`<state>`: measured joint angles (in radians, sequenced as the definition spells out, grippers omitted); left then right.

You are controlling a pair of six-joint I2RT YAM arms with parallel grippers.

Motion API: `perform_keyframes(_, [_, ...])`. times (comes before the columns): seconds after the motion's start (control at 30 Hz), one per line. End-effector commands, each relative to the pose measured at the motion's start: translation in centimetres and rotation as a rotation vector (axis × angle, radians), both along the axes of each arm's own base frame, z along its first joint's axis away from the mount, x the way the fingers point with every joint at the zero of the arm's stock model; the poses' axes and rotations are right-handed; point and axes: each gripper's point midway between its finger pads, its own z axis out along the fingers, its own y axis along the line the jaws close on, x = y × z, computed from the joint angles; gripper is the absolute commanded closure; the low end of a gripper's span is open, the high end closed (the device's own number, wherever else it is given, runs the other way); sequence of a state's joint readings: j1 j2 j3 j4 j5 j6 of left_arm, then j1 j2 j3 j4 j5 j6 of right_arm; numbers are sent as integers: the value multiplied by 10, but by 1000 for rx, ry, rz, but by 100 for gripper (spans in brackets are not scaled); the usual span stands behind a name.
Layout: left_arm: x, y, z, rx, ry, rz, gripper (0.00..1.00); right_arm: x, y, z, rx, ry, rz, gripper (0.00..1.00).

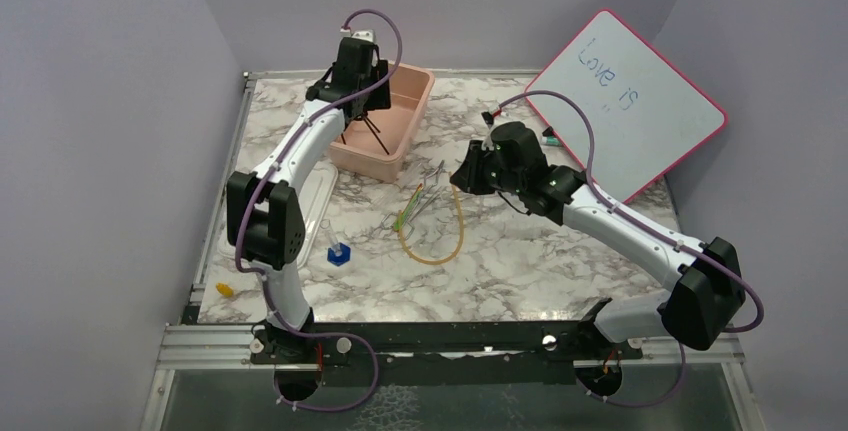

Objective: Organize the chemistry lab equipment

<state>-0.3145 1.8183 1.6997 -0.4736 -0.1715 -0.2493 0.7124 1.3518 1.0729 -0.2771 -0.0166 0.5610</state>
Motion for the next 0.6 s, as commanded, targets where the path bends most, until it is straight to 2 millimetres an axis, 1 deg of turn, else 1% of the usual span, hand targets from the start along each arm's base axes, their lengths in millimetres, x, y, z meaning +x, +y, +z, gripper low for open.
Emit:
perform_keyframes(0.0, [3,14,-31,103,81,4,33,-1,3,-2,18,-3,2,79])
perform_keyframes(0.13, [5,8,-45,102,111,-30,35,-1,3,-5,13,2,3,79])
perform_keyframes(0.23, [3,1,-52,82,131,-64,43,-1,2,-7,10,2,-1,79])
perform_keyframes(0.37, [-7,-10,-55,13,155,-94,50,-2,1,-11,3,7,-5,79])
perform_keyframes(0.47, [-19,-19,-56,-35,177,-119,50,-2,1,-12,4,9,-5,79])
perform_keyframes(0.57, [-28,-24,-53,-61,182,-128,50,-2,0,-14,4,12,-6,79])
